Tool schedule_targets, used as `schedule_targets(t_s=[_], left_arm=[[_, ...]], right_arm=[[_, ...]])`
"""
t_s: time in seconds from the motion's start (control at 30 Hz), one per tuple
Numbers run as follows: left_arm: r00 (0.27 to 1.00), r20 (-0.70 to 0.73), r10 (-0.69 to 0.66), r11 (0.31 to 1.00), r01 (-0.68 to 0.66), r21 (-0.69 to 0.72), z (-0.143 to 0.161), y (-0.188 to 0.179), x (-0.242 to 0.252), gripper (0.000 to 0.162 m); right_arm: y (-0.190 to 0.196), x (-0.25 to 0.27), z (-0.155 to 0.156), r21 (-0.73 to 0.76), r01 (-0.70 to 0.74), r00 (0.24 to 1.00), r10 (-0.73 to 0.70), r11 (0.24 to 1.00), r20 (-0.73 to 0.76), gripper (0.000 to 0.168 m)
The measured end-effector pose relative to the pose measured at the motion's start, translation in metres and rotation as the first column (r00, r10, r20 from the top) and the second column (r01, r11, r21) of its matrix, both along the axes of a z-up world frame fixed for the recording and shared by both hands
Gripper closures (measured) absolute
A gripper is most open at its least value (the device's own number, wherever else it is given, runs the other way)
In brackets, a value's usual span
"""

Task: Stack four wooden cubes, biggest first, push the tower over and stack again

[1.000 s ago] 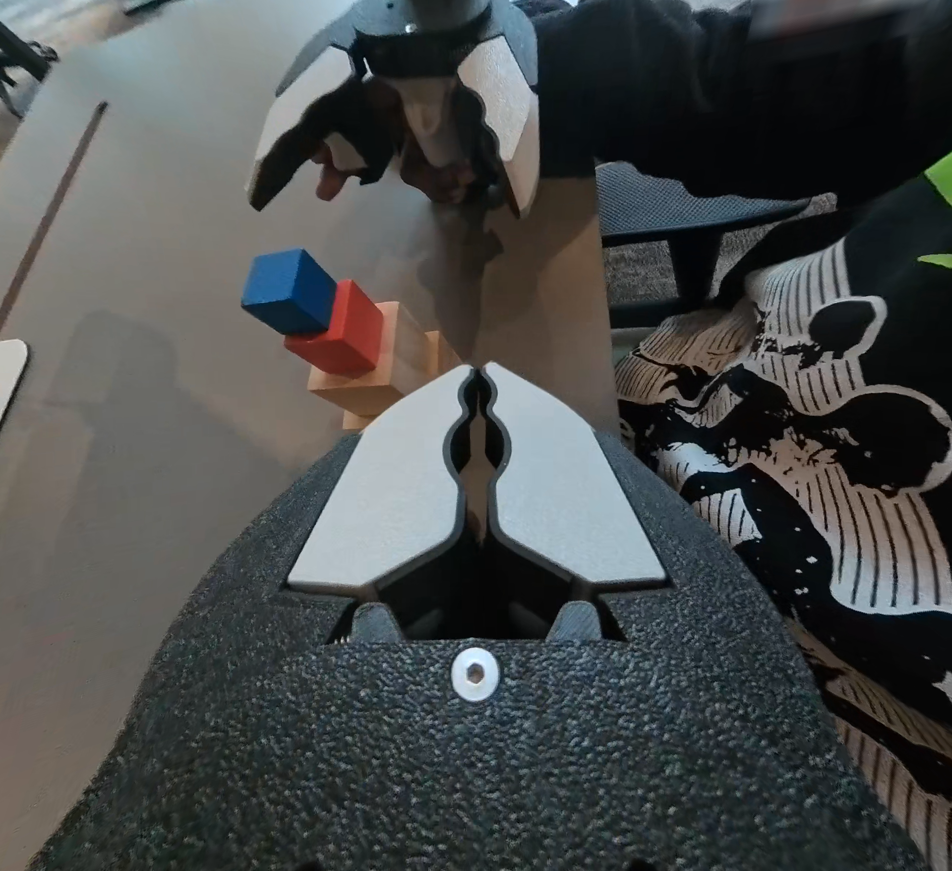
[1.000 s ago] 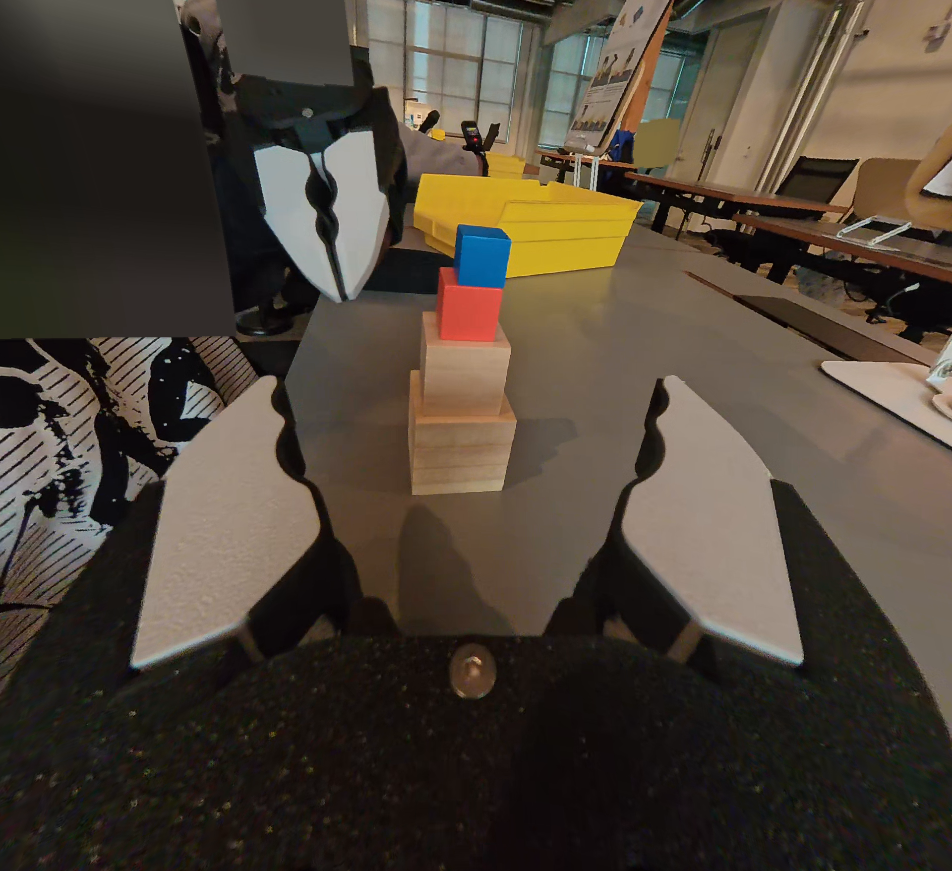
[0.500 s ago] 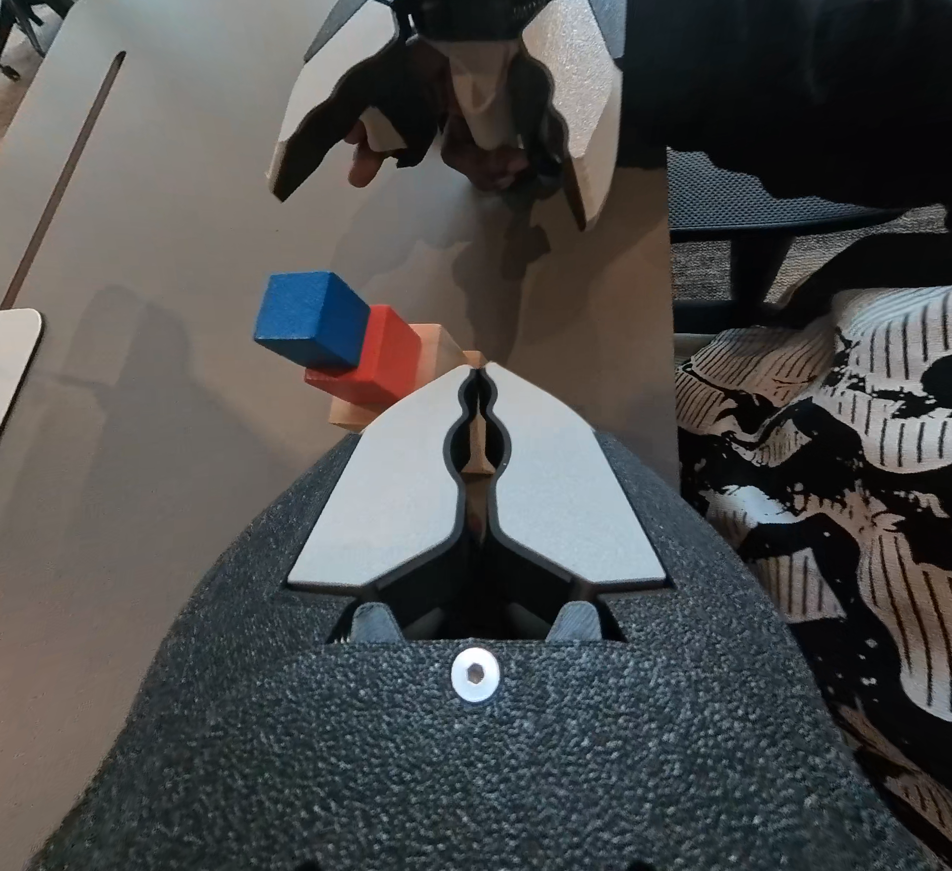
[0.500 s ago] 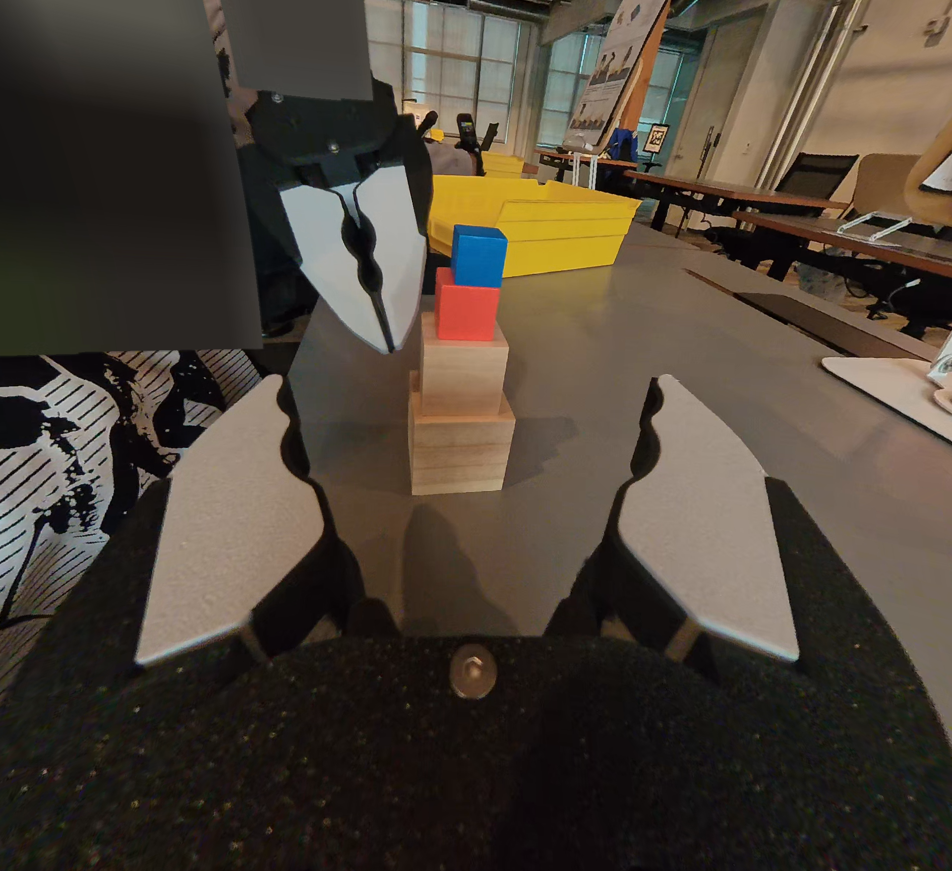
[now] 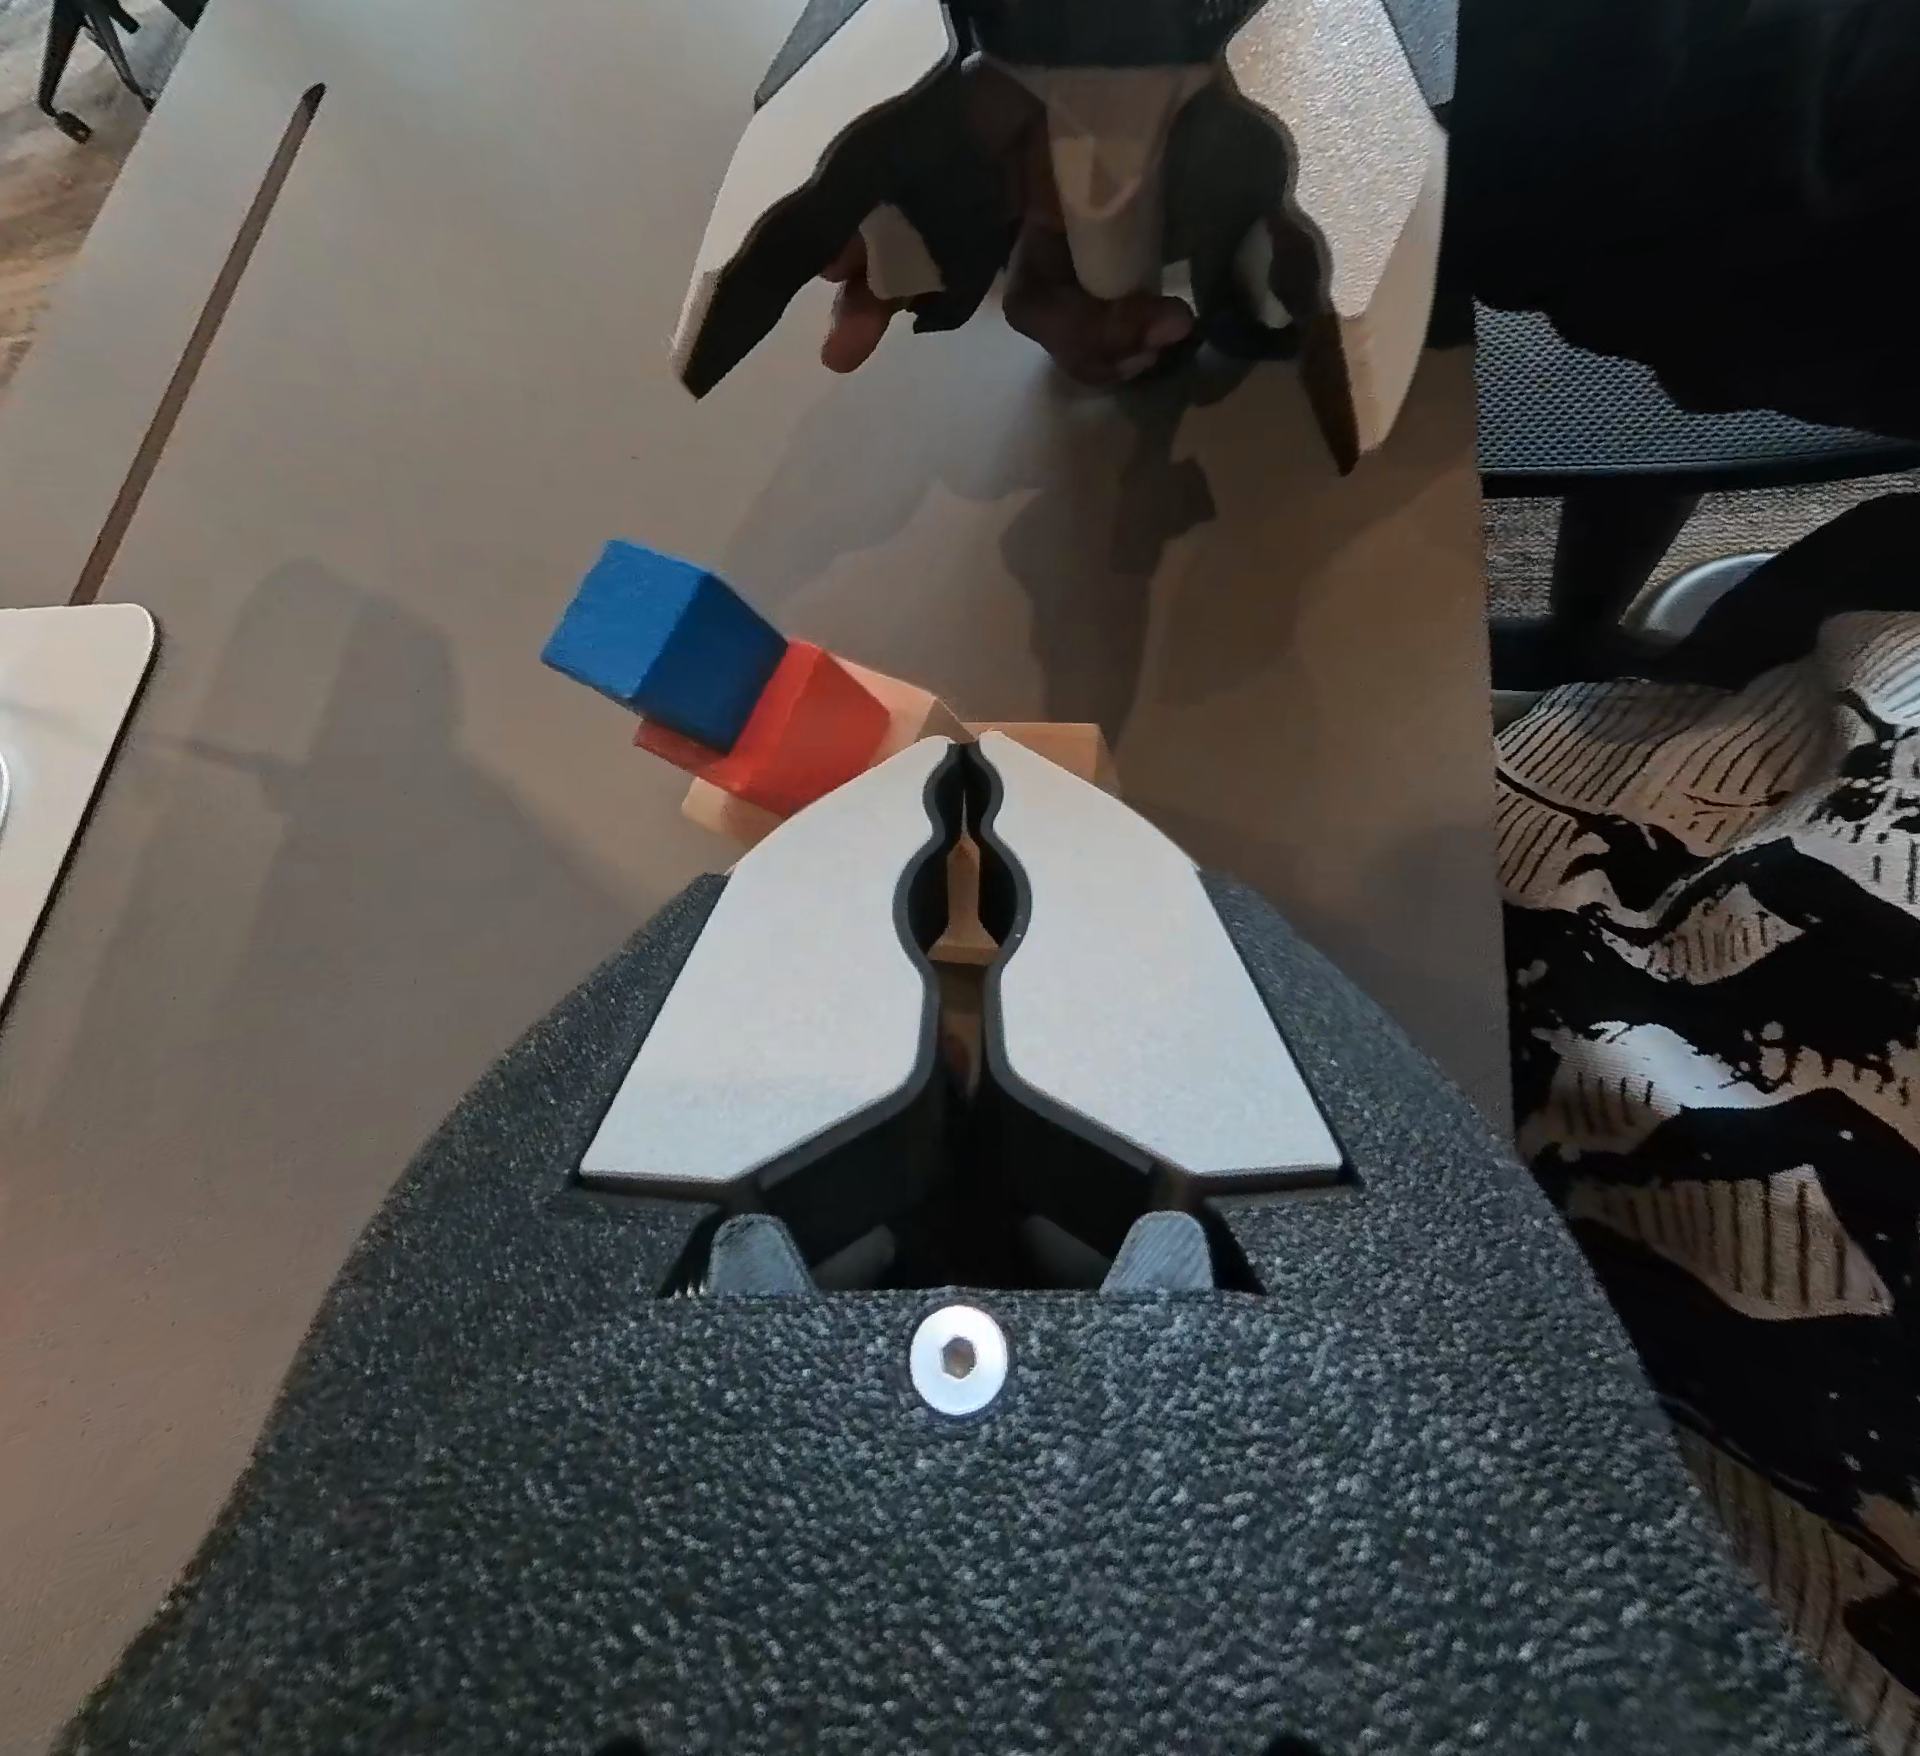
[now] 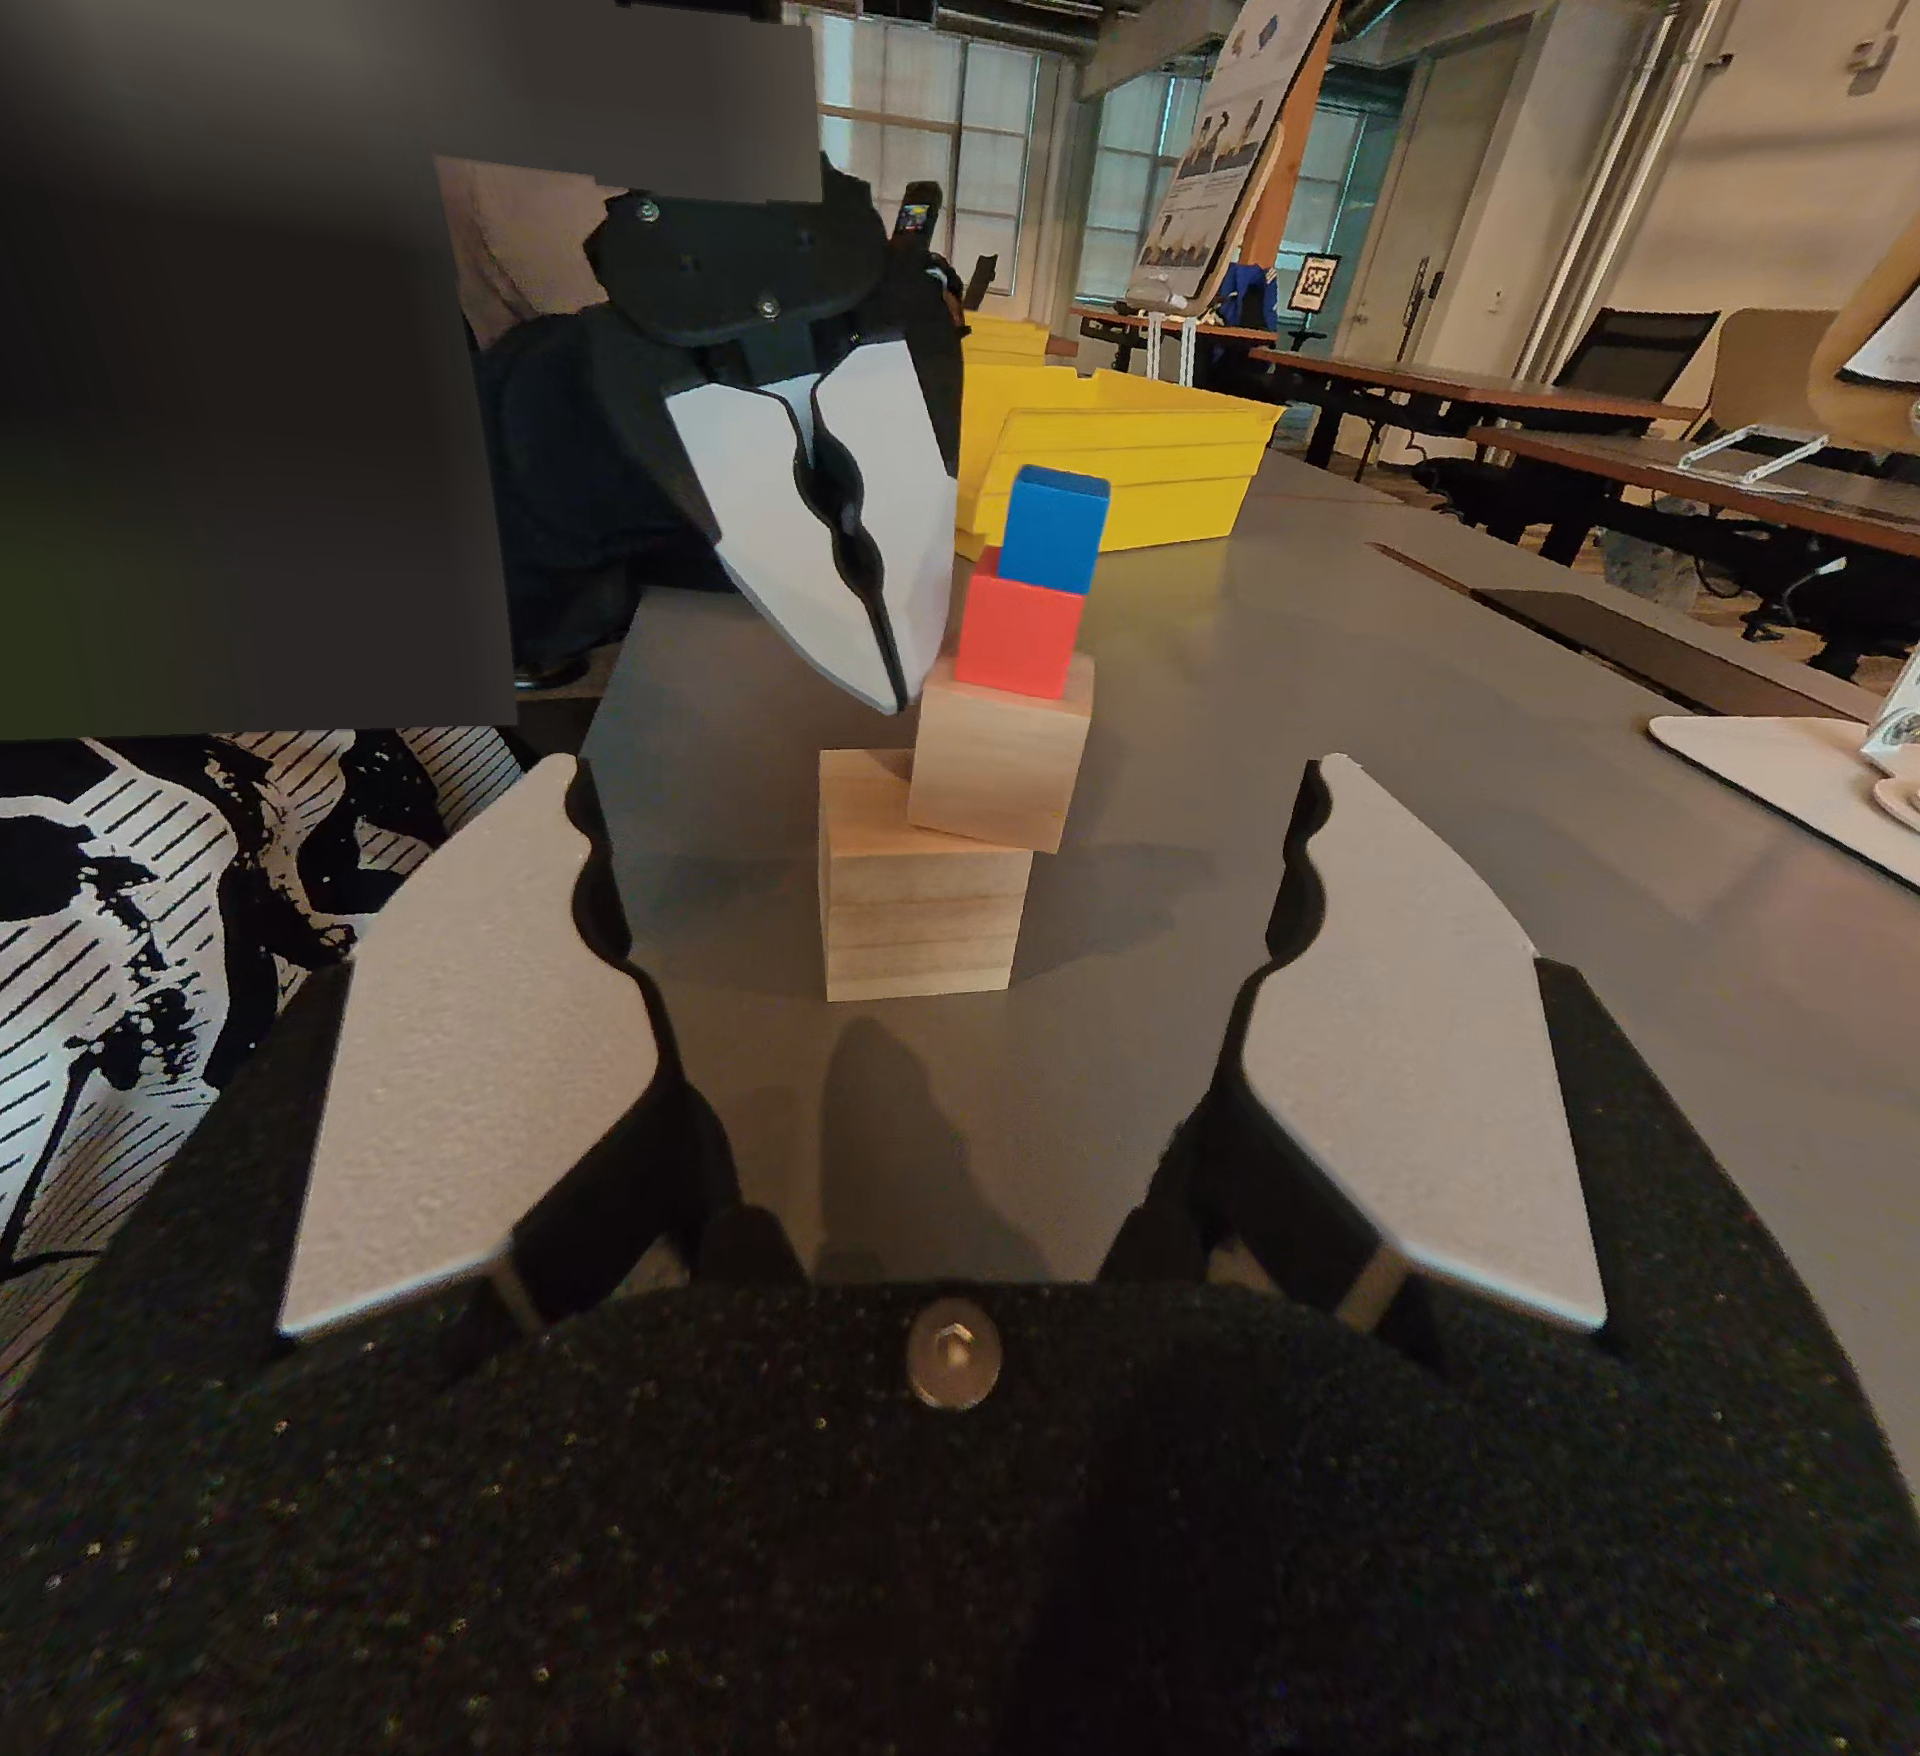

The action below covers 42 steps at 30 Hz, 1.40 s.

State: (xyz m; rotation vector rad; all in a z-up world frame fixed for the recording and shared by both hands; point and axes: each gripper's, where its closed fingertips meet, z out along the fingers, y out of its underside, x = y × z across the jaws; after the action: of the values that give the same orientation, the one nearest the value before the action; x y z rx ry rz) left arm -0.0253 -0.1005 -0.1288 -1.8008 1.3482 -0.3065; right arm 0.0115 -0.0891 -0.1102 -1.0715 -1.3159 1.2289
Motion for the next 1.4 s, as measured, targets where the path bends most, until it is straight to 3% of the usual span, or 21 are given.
schedule_targets(t_s=[0.53, 0.67, 0.77, 0.93, 1.03, 1.1, 1.4], left_arm=[[0.997, 0.077, 0.024, 1.0, -0.023, -0.013, 0.004, 0.006, -0.015, 0.162], [0.985, 0.173, 0.011, 0.999, -0.005, -0.04, 0.015, -0.003, -0.022, 0.133], [0.976, 0.216, 0.003, 0.997, 0.014, -0.077, 0.019, -0.01, -0.03, 0.102], [0.964, 0.264, 0.002, 0.992, 0.032, -0.124, 0.018, -0.019, -0.039, 0.049], [0.958, 0.287, 0.013, 0.989, 0.031, -0.147, 0.011, -0.02, -0.041, 0.029], [0.959, 0.284, 0.017, 0.986, 0.031, -0.165, 0.003, -0.021, -0.039, 0.027], [0.986, 0.166, -0.033, 0.976, 0.067, -0.206, -0.042, -0.017, -0.021, 0.053]], right_arm=[[0.0, 0.0, 0.0, 0.001, 0.003, 1.0, -0.003, 1.0, 0.001, 0.046], [0.001, 0.0, 0.0, -0.002, 0.005, 1.0, -0.005, 1.0, -0.001, 0.046], [0.001, 0.0, 0.0, -0.002, 0.005, 1.0, -0.005, 1.0, -0.001, 0.046], [0.0, 0.0, 0.0, 0.001, 0.003, 1.0, -0.003, 1.0, 0.0, 0.046], [0.0, 0.0, 0.0, 0.0, 0.003, 1.0, -0.003, 1.0, 0.0, 0.046], [0.0, 0.0, 0.0, 0.0, 0.004, 1.0, -0.004, 1.0, -0.001, 0.046], [0.0, 0.001, 0.0, 0.002, 0.001, 1.0, -0.001, 1.0, 0.0, 0.046]])
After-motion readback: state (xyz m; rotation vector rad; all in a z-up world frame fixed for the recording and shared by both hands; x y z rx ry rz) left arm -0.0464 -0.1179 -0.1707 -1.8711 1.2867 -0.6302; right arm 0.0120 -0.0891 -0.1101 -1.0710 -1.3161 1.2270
